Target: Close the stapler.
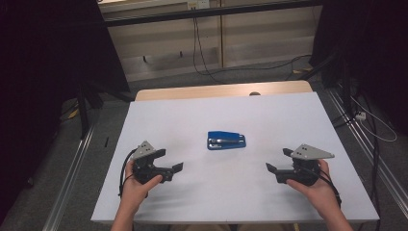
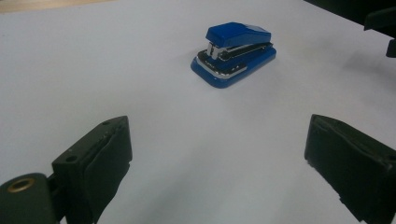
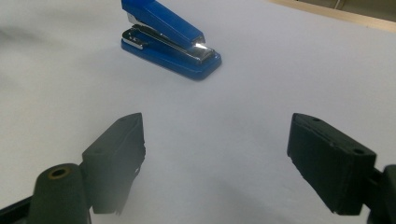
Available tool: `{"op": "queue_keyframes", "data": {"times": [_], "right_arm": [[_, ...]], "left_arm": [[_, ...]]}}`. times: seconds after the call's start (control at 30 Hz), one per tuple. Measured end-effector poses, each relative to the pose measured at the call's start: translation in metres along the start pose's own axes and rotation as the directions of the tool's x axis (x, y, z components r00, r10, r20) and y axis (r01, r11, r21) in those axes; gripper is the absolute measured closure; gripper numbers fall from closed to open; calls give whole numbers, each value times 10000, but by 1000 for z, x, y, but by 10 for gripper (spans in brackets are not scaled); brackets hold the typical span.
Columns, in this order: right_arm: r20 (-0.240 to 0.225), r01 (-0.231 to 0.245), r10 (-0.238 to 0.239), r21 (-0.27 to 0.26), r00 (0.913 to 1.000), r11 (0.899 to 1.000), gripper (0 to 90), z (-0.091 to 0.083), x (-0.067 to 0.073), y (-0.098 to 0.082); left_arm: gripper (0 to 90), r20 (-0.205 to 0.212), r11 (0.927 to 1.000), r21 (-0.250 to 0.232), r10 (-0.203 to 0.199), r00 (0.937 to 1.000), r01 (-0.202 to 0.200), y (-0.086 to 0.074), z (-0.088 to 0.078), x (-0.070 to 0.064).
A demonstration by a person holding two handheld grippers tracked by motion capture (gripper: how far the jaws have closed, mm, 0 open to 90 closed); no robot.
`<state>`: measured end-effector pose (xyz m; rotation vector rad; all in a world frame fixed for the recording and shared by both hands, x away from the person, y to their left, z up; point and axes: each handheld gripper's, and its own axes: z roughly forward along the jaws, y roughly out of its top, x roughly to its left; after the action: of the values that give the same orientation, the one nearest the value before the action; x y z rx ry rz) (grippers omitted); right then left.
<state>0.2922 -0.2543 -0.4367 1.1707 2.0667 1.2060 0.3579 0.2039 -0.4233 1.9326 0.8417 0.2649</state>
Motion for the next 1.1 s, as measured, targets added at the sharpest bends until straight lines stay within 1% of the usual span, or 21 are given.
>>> {"op": "queue_keyframes", "data": {"times": [0.13,0.23,0.27,0.33,0.4,0.47,0.57,0.63,0.67,0.73,0.77,0.83,0.93,1.1], "right_arm": [[-34,-36,36,-173,10000,9998,188,-5,2,-2],[-46,-115,115,-114,9999,9999,188,-8,0,-7],[-35,-206,206,-64,9998,9998,188,-9,-1,-10],[-61,-288,288,-48,9996,9996,188,-11,-1,-13],[-57,-301,301,-35,9995,9995,188,-12,-2,-16],[-139,-318,317,-35,9994,9995,188,-13,-2,-19],[-165,-301,302,41,9994,9995,188,-13,-1,-21],[-217,-316,317,52,9993,9995,188,-13,0,-22],[-241,-295,296,52,9993,9996,188,-13,1,-21],[-305,-236,236,0,9993,9997,188,-13,2,-21],[-382,-196,194,-47,9991,9998,188,-14,3,-20],[-445,-38,35,-66,9990,10000,188,-14,4,-19],[-415,-47,47,8,9991,10000,182,-14,4,-20],[-330,-208,208,18,9992,9998,180,-15,1,-23]], "left_arm": [[77,-171,9999,19,-159,9997,160,-4,-6,3],[77,-319,9998,-87,-184,9993,181,-5,-10,6],[76,-348,9998,-77,-191,9992,188,-6,-12,7],[77,-409,9995,-125,-284,9988,279,-7,-14,9],[77,-495,9995,-157,-291,9984,284,-8,-17,10],[76,-507,9993,-194,-339,9981,330,-10,-19,10],[77,-526,9996,-178,-228,9984,219,-11,-22,10],[76,-555,9997,-133,-231,9982,224,-13,-23,11],[76,-491,9995,-205,-270,9984,260,-14,-22,11],[70,-323,9996,-220,-181,9993,174,-16,-21,12],[69,-357,9998,-164,-71,9993,65,-17,-22,12],[68,-293,9997,-220,-48,9996,42,-17,-22,13],[68,-364,9995,-288,-155,9992,145,-18,-24,15],[68,-536,9997,-177,-172,9984,163,-19,-25,17]]}}
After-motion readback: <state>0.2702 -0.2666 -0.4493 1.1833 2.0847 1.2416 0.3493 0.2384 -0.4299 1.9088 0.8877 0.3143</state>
